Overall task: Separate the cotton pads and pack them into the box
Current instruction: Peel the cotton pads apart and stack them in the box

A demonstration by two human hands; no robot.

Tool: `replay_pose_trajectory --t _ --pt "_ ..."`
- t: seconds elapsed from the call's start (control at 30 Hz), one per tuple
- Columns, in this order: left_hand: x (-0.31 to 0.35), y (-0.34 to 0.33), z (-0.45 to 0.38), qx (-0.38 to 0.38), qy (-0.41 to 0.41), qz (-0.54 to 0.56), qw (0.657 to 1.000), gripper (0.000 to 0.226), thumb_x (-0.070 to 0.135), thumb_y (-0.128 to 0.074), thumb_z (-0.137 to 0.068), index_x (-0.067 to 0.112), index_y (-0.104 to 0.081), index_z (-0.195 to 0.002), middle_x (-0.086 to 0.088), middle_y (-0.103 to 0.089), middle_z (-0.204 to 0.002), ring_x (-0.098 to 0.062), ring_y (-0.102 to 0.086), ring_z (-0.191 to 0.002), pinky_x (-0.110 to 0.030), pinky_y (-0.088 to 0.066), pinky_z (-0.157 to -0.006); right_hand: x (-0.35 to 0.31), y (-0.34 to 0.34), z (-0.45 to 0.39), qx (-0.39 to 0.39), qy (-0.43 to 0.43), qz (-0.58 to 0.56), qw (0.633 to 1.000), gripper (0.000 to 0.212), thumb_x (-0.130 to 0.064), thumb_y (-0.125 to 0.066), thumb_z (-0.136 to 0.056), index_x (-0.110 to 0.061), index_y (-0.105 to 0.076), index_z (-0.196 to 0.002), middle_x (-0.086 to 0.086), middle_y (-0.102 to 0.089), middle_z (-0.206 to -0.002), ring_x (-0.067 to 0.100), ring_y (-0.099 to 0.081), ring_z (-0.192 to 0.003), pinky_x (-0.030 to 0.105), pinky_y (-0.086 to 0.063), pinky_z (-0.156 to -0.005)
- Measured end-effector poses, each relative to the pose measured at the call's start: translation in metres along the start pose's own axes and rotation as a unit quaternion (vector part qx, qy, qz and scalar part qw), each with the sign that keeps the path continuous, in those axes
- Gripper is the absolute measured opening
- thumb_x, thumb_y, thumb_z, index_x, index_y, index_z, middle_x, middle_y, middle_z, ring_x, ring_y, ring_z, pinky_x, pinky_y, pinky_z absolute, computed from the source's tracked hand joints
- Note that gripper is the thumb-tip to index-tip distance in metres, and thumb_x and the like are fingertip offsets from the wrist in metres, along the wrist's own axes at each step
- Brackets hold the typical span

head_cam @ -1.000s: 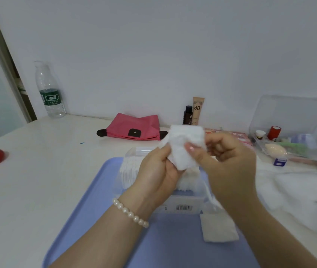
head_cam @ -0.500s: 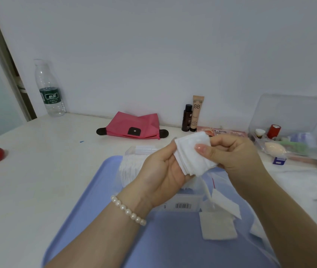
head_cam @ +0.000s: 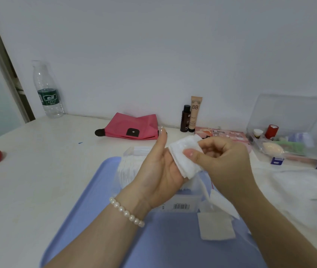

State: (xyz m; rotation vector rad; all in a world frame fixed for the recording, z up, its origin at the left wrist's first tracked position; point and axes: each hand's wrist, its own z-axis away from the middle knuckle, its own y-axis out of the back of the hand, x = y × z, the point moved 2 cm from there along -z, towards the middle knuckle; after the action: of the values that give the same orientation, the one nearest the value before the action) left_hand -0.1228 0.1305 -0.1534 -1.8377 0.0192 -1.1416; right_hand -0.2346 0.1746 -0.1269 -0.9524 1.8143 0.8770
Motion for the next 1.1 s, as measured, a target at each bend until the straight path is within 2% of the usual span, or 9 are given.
replay_pose_trajectory --t 0.2,0.33,0.5,0.7,0.77,0.83,0.9,1.0,1.1 --pt "0.000 0.002 0.002 -0.009 -0.041 0.052 0.998 0.076 0.054 -0.040 -0.085 -0.010 -0.050 -0.125 -0.032 -0.047 -0.134 -0.039 -0.045 -0.128 -0.045 -0.032 -0.110 -0.006 -0.010 0.012 0.021 0.052 0.080 0.995 0.027 -0.019 -0.077 -0.072 -0.029 -0.058 -0.090 -0.007 -0.061 -0.087 0.006 -0.054 -0.077 0.009 -0.041 -0.065" --pt "-0.001 -0.004 0.006 0.008 -0.056 0.061 0.997 0.071 0.054 -0.040 -0.084 -0.009 -0.067 -0.105 -0.026 -0.064 -0.112 -0.031 -0.064 -0.107 -0.037 -0.052 -0.091 -0.013 -0.013 0.015 -0.019 0.061 0.079 0.995 0.027 -0.014 -0.077 -0.070 -0.031 -0.059 -0.080 -0.005 -0.058 -0.084 0.005 -0.051 -0.075 0.007 -0.038 -0.063" --pt "0.002 0.005 0.006 0.071 -0.010 0.148 0.986 0.072 0.051 -0.049 -0.084 -0.017 -0.066 -0.094 -0.031 -0.064 -0.103 -0.038 -0.068 -0.089 -0.048 -0.051 -0.082 -0.020 -0.017 0.022 -0.063 0.107 0.057 0.991 0.033 -0.005 -0.076 -0.069 -0.033 -0.059 -0.068 -0.014 -0.059 -0.074 -0.003 -0.053 -0.071 0.006 -0.039 -0.061" --pt "0.001 0.005 0.000 0.064 0.037 0.031 0.997 0.032 0.006 -0.043 -0.087 -0.011 -0.065 -0.102 -0.026 -0.065 -0.107 -0.026 -0.064 -0.098 -0.026 -0.054 -0.081 -0.017 -0.011 0.012 -0.132 0.031 -0.076 0.988 0.023 0.005 -0.078 -0.063 -0.014 -0.068 -0.072 -0.002 -0.071 -0.069 0.011 -0.063 -0.065 0.024 -0.054 -0.063" --pt "-0.002 0.010 -0.006 0.123 -0.006 0.015 0.992 0.027 0.001 -0.046 -0.090 -0.008 -0.060 -0.111 -0.027 -0.063 -0.113 -0.027 -0.065 -0.100 -0.027 -0.055 -0.081 -0.014 -0.008 0.009 -0.103 -0.031 -0.140 0.984 0.019 0.004 -0.075 -0.064 -0.008 -0.069 -0.078 0.003 -0.073 -0.072 0.017 -0.067 -0.066 0.029 -0.057 -0.066" --pt "-0.003 0.014 -0.006 0.185 -0.057 0.016 0.981 0.021 -0.001 -0.043 -0.094 -0.002 -0.060 -0.105 -0.020 -0.070 -0.098 -0.022 -0.070 -0.082 -0.028 -0.058 -0.071 -0.008 -0.004 0.005 -0.082 -0.122 -0.261 0.954 0.026 -0.007 -0.072 -0.063 -0.005 -0.069 -0.088 0.007 -0.074 -0.082 0.018 -0.069 -0.072 0.029 -0.057 -0.068" --pt "-0.001 0.011 -0.003 0.184 -0.086 0.002 0.979 0.021 0.003 -0.039 -0.097 0.000 -0.057 -0.107 -0.017 -0.071 -0.099 -0.022 -0.071 -0.083 -0.030 -0.059 -0.073 -0.004 -0.003 0.002 -0.084 -0.184 -0.330 0.922 0.031 -0.019 -0.067 -0.063 -0.009 -0.070 -0.092 0.004 -0.073 -0.084 0.013 -0.066 -0.071 0.022 -0.050 -0.065" --pt "-0.002 0.006 -0.001 0.175 -0.097 -0.022 0.980 0.021 0.005 -0.039 -0.098 0.002 -0.055 -0.112 -0.017 -0.070 -0.104 -0.023 -0.070 -0.090 -0.031 -0.058 -0.078 -0.001 -0.005 0.003 -0.081 -0.215 -0.312 0.922 0.037 -0.025 -0.067 -0.062 -0.008 -0.070 -0.095 0.000 -0.070 -0.077 0.009 -0.057 -0.066 0.021 -0.036 -0.062" --pt "-0.004 0.001 0.000 0.152 -0.086 -0.047 0.984 0.024 0.003 -0.041 -0.097 0.001 -0.056 -0.115 -0.018 -0.068 -0.110 -0.023 -0.068 -0.096 -0.032 -0.055 -0.086 0.001 -0.004 0.003 -0.060 -0.188 -0.285 0.938 0.044 -0.022 -0.068 -0.061 -0.002 -0.069 -0.100 0.007 -0.074 -0.088 0.020 -0.068 -0.078 0.025 -0.051 -0.072"
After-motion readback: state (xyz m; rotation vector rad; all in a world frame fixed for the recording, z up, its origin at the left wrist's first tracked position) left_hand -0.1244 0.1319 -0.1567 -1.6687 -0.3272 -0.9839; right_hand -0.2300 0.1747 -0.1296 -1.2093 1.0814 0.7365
